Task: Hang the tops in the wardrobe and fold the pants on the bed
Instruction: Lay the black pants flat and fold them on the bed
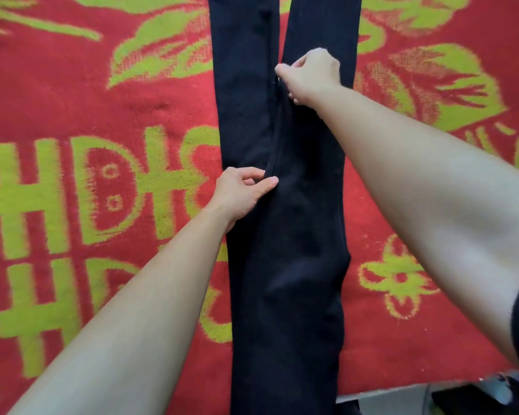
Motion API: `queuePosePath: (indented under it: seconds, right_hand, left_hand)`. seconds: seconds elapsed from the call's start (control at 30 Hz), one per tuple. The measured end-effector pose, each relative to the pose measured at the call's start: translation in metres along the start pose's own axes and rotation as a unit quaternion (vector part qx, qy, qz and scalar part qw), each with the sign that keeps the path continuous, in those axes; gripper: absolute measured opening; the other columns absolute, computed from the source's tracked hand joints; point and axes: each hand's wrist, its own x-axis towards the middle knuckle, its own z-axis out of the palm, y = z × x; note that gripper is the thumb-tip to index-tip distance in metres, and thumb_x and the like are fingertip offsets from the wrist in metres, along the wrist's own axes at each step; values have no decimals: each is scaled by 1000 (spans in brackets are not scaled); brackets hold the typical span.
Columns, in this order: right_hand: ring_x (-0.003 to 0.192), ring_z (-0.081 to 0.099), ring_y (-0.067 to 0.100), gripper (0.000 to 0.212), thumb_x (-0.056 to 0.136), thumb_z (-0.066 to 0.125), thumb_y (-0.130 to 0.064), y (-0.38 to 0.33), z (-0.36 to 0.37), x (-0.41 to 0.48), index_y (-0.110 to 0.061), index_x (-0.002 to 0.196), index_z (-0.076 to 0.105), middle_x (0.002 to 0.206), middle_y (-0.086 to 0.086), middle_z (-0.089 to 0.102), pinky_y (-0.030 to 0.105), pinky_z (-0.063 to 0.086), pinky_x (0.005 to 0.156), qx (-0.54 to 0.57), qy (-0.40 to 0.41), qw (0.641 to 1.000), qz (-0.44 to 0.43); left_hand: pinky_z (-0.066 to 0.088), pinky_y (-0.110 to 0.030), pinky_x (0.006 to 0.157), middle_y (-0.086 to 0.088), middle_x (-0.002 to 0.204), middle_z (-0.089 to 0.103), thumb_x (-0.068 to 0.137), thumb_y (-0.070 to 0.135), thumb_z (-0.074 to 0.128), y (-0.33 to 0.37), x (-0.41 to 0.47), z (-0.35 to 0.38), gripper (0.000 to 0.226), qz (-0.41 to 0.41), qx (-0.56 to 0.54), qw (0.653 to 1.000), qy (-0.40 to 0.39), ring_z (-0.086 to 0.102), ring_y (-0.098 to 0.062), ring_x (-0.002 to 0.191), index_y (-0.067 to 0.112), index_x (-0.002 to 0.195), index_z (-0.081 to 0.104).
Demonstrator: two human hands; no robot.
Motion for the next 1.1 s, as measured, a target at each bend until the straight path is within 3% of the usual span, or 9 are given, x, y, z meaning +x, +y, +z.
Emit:
queuePosePath:
  seconds: [0.13, 0.27, 0.47, 0.67, 0.77, 0.87, 0.97, 1.03, 1.1]
  right_hand:
    - [83, 61, 16, 34, 82, 70, -40, 8, 18, 5, -13, 104, 69, 90, -5, 62, 24, 49, 71, -8, 19, 999, 26]
    - [89, 70, 15, 33, 89, 65, -52, 22, 22, 12, -20, 90, 74, 93, -2, 73, 26, 55, 88, 80, 28, 995, 58]
    - [83, 55, 14, 39, 88, 68, -45, 15, 28, 19, -13, 110, 68, 97, -3, 62, 23, 42, 69, 0, 50, 998, 48]
    - [84, 54, 12, 13, 97, 51, -27, 18, 16, 9, -17, 92, 58, 94, -6, 59, 21, 39, 69, -7, 75, 997, 6]
    - [81, 49, 5, 12, 101, 47, -29, 7, 7, -8, -19, 94, 49, 89, -12, 54, 14, 31, 68, 53, 163, 983, -62]
    - [79, 50, 5, 13, 102, 48, -27, -19, 15, -29, -18, 92, 46, 90, -7, 57, 11, 33, 69, 110, 218, 954, -175]
    - [85, 57, 7, 24, 104, 44, -34, -32, 36, -39, -15, 97, 57, 94, -4, 62, 11, 37, 72, 40, 82, 969, -231]
    - [92, 63, 16, 44, 104, 39, -45, -25, 49, -34, -11, 95, 64, 97, -1, 69, 24, 45, 82, -33, -37, 983, -177]
    - [100, 64, 21, 46, 103, 39, -47, -10, 48, -31, -11, 101, 69, 105, 4, 70, 32, 48, 91, -59, -49, 988, -137]
  left_hand:
    - [49, -52, 100, -19, 117, 65, 75, 54, 77, -3, 0, 1, 36, 14, -14, 1000, 9, 60, -35, 115, 31, 103, 74]
    - [43, -61, 102, -22, 117, 64, 68, 62, 73, -6, 0, 1, 44, 19, -9, 1000, -8, 59, -40, 115, 35, 102, 74]
    - [40, -63, 104, -22, 116, 64, 70, 61, 74, -5, 2, 2, 42, 23, -10, 1000, -6, 57, -41, 117, 35, 102, 74]
    - [46, -49, 102, -10, 107, 66, 72, 55, 78, -5, 1, 3, 21, 21, -29, 999, 15, 61, -30, 112, 42, 87, 71]
    - [50, -17, 75, 6, 90, 65, 74, 39, 84, 1, -4, 0, 17, 19, -88, 996, 28, 63, -8, 82, 35, 84, 70]
    - [47, -21, 61, 5, 73, 62, 73, 30, 83, 2, -12, -13, 15, 39, -124, 990, 48, 55, -9, 64, 22, 79, 71]
    - [48, -28, 65, 1, 72, 66, 79, 24, 75, -14, -16, -23, 11, 35, -99, 989, 107, 56, -11, 65, 14, 75, 69]
    - [52, -31, 77, 0, 85, 73, 83, 28, 73, -28, -15, -26, 15, 10, -51, 990, 134, 64, -13, 77, 13, 83, 72]
    - [51, -32, 84, 2, 87, 72, 85, 34, 73, -37, -9, -25, 20, 10, 6, 989, 145, 63, -13, 81, 14, 83, 72]
